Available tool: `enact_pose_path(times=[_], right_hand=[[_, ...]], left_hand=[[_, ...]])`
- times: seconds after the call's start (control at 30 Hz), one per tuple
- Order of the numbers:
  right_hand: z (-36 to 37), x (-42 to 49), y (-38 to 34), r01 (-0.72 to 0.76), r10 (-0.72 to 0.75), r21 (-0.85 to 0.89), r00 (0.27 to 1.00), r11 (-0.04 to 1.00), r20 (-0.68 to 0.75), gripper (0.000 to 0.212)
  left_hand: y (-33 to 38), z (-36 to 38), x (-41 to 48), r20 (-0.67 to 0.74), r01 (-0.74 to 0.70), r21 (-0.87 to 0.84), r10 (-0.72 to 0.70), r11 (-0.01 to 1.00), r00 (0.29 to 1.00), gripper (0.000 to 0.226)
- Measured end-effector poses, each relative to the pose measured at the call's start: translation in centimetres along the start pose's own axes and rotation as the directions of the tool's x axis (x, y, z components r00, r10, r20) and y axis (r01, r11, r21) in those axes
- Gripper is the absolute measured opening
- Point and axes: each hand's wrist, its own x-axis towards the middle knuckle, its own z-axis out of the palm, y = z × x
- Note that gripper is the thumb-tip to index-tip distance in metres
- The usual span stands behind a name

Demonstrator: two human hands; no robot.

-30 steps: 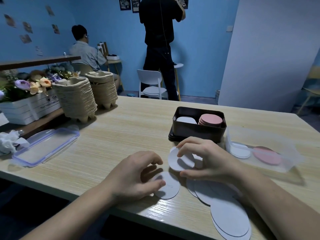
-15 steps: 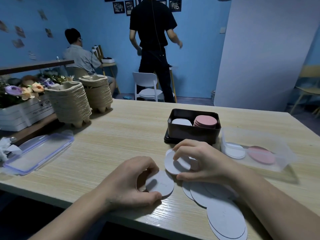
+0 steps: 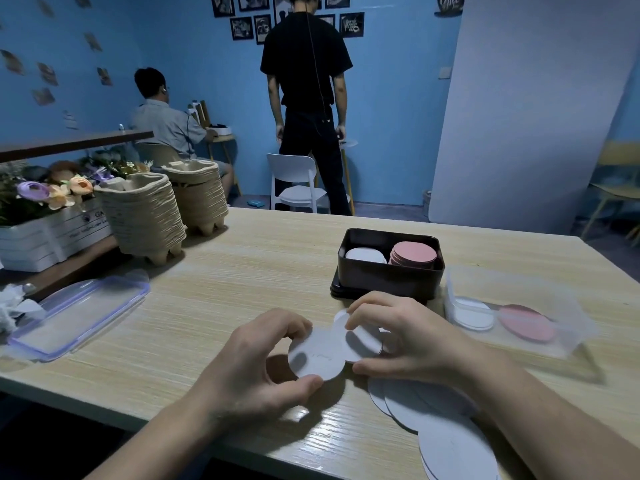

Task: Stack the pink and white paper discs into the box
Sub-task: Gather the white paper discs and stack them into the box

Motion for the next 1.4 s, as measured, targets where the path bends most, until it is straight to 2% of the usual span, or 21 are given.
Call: enact_pose_path(times=[0.13, 0.3, 0.4, 0.5, 0.7, 1.07, 1.4], right_hand=[[0.4, 0.3, -0.6, 0.062, -0.062, -0.002, 0.998, 0.998, -0.011, 0.051], [0.6, 0.3, -0.6, 0.079, -0.080, -0.019, 0.995, 0.997, -0.055, 0.041], [0.7, 0.3, -0.6, 0.101, -0.102, -0.012, 0.993, 0.995, -0.066, 0.027], [0.8, 0.3, -0.6, 0.110, -0.109, 0.009, 0.991, 0.994, -0.078, 0.023], [0.7, 0.3, -0.8, 0.127, -0.119, 0.047, 0.983, 0.991, -0.138, 0.024], [1.4, 0.5, -0.5, 0.122, -0.118, 0.030, 0.987, 0.992, -0.106, 0.036], [1.1, 0.7, -1.0, 0.154, -0.154, -0.012, 0.986, 0.988, -0.057, 0.036]], left_hand=[[-0.4, 0.6, 0.6, 0.034, -0.015, 0.106, 0.012, 0.994, 0.999, 0.044], [-0.5, 1.4, 1.6, 0.023, -0.024, 0.195, 0.020, 0.981, 1.000, 0.042], [-0.5, 1.8, 2.0, -0.002, -0.025, 0.189, 0.026, 0.982, 1.000, 0.041], [-0.6, 2.0, 2.0, -0.005, -0.029, 0.165, 0.031, 0.986, 1.000, 0.040], [-0.9, 1.8, 1.5, -0.037, 0.018, 0.103, -0.014, 0.995, 0.999, 0.038], [-1.3, 2.2, 1.7, 0.042, -0.013, 0.060, 0.011, 0.998, 0.999, 0.034], [-0.6, 2.4, 1.9, 0.063, -0.054, 0.138, 0.046, 0.989, 0.997, 0.035]])
